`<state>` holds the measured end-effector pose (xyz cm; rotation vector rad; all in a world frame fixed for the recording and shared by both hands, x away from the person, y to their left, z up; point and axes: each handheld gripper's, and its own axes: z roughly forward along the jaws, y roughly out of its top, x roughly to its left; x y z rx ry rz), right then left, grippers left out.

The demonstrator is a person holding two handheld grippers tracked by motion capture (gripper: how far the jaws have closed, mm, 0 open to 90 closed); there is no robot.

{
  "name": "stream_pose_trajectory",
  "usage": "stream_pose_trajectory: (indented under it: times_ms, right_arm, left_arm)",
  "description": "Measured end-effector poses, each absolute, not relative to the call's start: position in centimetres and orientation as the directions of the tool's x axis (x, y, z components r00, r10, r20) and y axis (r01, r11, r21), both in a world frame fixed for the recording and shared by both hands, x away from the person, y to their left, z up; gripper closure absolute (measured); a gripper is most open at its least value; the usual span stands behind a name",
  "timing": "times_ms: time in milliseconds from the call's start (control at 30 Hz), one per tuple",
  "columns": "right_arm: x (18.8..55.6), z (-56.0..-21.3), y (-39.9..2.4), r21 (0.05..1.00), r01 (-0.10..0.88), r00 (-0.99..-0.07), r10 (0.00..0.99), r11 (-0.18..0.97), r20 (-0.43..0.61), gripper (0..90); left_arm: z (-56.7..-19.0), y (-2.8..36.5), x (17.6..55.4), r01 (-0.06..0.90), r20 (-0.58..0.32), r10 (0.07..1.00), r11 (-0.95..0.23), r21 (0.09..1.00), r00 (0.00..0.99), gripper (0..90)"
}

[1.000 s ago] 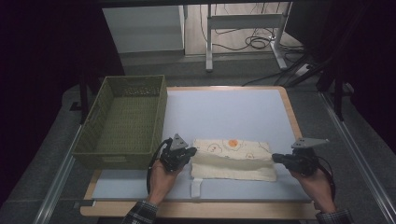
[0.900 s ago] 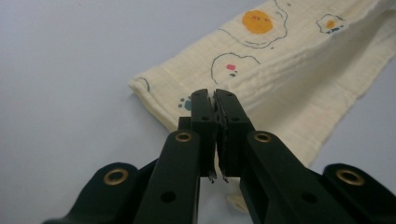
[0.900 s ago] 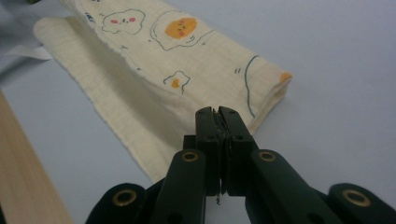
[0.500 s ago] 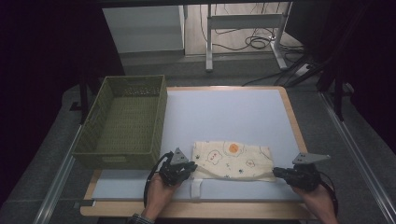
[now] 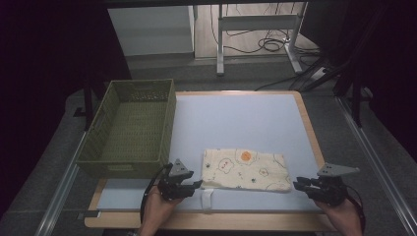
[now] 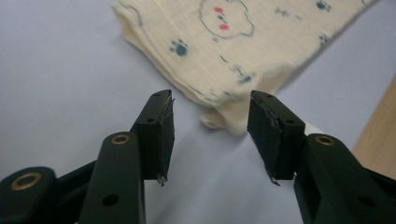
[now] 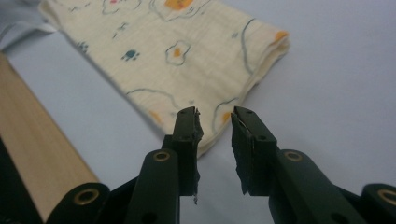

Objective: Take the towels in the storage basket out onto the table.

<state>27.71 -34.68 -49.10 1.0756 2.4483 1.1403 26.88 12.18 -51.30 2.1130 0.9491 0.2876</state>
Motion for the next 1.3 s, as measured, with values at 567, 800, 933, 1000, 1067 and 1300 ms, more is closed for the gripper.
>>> stream_pose_trajectory:
  times_ms: [567,800,933,1000,1067,1300]
  right_arm:
    - [33.3,-49.1,-32.0,0.761,0.512,-0.695,0.713,0.398,0.094,71.7]
    - [33.3,-48.8,-28.2,0.765,0.474,-0.756,0.647,0.436,0.100,71.1]
    - [33.3,-49.1,-26.0,0.758,0.459,-0.786,0.609,0.462,0.105,70.5]
    - [33.3,-49.3,-25.0,0.754,0.455,-0.798,0.592,0.474,0.111,70.3]
    - [33.3,-49.6,-23.6,0.747,0.446,-0.816,0.567,0.493,0.114,70.0]
    - [33.1,-50.7,-20.1,0.728,0.432,-0.851,0.507,0.532,0.134,69.4]
  left_arm:
    - [-50.8,9.2,35.5,0.570,-0.108,0.775,-0.355,0.741,0.623,57.2]
    - [-51.8,9.0,38.4,0.598,-0.085,0.792,-0.380,0.705,0.604,60.9]
    - [-52.5,9.1,38.9,0.611,-0.092,0.795,-0.381,0.695,0.600,60.3]
    - [-52.8,9.1,39.1,0.612,-0.085,0.796,-0.387,0.690,0.599,58.9]
    - [-53.1,9.1,39.2,0.614,-0.085,0.799,-0.386,0.688,0.596,56.7]
    - [-54.1,9.7,39.3,0.587,-0.112,0.787,-0.349,0.730,0.606,48.8]
